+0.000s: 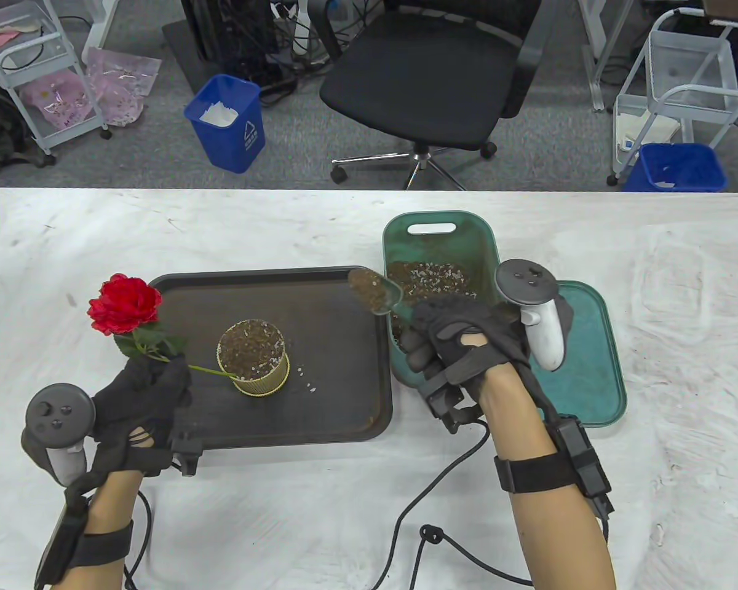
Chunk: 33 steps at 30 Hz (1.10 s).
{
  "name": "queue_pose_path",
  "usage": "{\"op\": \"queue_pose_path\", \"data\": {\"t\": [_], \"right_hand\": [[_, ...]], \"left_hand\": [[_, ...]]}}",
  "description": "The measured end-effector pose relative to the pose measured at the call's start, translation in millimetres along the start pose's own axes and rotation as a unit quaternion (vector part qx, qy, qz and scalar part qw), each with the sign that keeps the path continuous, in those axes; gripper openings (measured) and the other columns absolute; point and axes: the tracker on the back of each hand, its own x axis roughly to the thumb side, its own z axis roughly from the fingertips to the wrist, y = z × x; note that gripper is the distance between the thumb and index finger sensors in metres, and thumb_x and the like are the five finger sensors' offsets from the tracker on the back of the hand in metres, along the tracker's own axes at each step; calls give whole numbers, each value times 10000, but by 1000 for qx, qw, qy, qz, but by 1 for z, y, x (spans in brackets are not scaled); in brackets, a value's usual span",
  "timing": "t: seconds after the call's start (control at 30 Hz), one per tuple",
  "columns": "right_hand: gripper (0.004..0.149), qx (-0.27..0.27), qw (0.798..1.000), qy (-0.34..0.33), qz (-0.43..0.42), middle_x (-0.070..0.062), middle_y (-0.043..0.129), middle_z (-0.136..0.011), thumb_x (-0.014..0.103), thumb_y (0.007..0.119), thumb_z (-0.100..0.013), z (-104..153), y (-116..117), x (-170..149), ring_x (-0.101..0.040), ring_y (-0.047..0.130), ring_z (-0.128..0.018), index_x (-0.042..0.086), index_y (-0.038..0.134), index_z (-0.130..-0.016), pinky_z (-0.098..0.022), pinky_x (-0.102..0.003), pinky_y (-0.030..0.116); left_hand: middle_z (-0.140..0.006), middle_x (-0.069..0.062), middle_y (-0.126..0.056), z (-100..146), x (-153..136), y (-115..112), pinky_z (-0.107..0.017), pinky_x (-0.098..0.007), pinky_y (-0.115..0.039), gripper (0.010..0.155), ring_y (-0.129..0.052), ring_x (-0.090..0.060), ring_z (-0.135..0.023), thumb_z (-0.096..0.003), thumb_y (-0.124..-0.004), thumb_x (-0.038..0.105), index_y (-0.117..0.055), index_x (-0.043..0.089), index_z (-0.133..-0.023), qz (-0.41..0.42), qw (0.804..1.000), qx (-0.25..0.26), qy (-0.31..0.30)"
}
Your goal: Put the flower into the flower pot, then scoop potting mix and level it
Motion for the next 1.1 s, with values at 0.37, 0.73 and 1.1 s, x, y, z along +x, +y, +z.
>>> {"op": "queue_pose_path", "data": {"t": [0.37, 0.73, 1.1], "right_hand": [[540, 110, 993, -14, 47, -174, 979, -604, 306, 749, -427, -31, 100, 6, -255, 1082, -224, -6, 725, -867, -82, -342, 960], [505, 13, 986, -46, 160, -147, 1012, -554, 331, 787, -420, -41, 119, 13, -239, 1060, -158, 48, 795, -837, -40, -340, 929], [488, -46, 960, -112, 252, -138, 1025, -533, 337, 808, -411, -29, 131, 23, -241, 1055, -144, 66, 827, -816, -29, -347, 923]], "left_hand": [[-581, 35, -1035, 1, 0, 0, -281, -348, -965, 454, -1130, -151, -232, -388, -889, 453, -887, 195, -761, 0, 1000, 0, -2], [-579, 35, -1036, 0, 0, 0, -281, -348, -965, 453, -1130, -150, -231, -388, -889, 452, -887, 196, -761, -2, 1000, -1, -3], [-579, 36, -1036, 1, 0, 0, -280, -348, -965, 454, -1130, -151, -231, -389, -888, 453, -887, 194, -762, -1, 1000, 1, 1]]}}
